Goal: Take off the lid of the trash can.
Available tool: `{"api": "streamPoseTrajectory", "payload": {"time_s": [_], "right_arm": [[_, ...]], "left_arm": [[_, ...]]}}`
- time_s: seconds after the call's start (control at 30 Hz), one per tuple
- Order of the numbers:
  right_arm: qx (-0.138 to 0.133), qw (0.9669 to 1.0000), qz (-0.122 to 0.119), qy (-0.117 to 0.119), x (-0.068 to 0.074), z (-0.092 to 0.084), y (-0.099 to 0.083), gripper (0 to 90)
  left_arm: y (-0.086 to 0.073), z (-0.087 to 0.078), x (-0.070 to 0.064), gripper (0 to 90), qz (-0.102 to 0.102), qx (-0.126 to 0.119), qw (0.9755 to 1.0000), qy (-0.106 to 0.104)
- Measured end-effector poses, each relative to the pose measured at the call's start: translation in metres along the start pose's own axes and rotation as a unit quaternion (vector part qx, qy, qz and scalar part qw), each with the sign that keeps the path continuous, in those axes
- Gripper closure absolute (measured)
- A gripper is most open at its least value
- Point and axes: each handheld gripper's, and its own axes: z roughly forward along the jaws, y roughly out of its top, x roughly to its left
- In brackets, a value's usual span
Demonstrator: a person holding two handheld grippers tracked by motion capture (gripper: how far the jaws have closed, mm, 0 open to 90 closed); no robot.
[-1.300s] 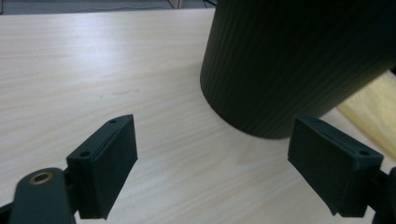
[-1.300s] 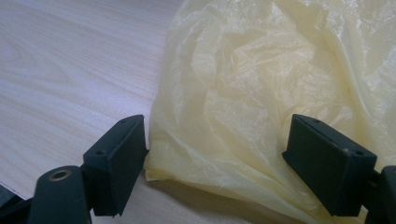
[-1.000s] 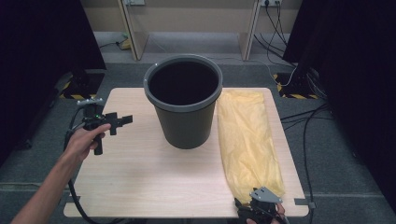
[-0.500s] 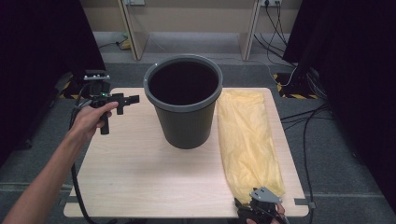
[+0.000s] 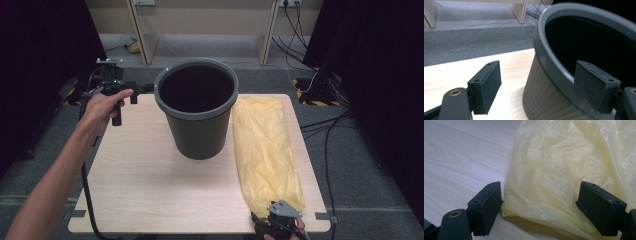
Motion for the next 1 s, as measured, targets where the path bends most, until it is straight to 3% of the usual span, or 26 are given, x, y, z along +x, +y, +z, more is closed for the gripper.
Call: {"api": "streamPoseTrajectory", "payload": {"time_s": [0.3,0.43,0.57,0.73,0.9,1.0], "right_arm": [[-0.001,1.0,0.001,0.0,0.0,0.0,0.0,19.8],[-0.001,1.0,0.001,0.001,0.0,0.0,0.0,19.7],[0.0,1.0,-0.002,0.001,0.0,0.0,0.0,19.4],[0.0,1.0,-0.001,0.002,0.001,0.001,0.001,19.0],[0.0,1.0,-0.003,0.004,0.002,0.001,0.0,18.9],[-0.001,1.0,-0.004,0.004,0.001,0.001,0.0,18.9]], "left_arm": [[0.016,0.016,-0.016,23.2,0.009,0.002,0.9997,0.022],[0.019,0.028,-0.02,25.3,0.012,0.015,0.9993,0.033],[0.02,0.038,-0.023,33.9,0.013,0.025,0.9988,0.039],[0.022,0.052,-0.029,42.4,0.023,0.039,0.9967,0.068],[0.024,0.058,-0.032,51.3,0.024,0.047,0.9958,0.075],[0.026,0.06,-0.036,56.1,0.035,0.053,0.9941,0.088]]}}
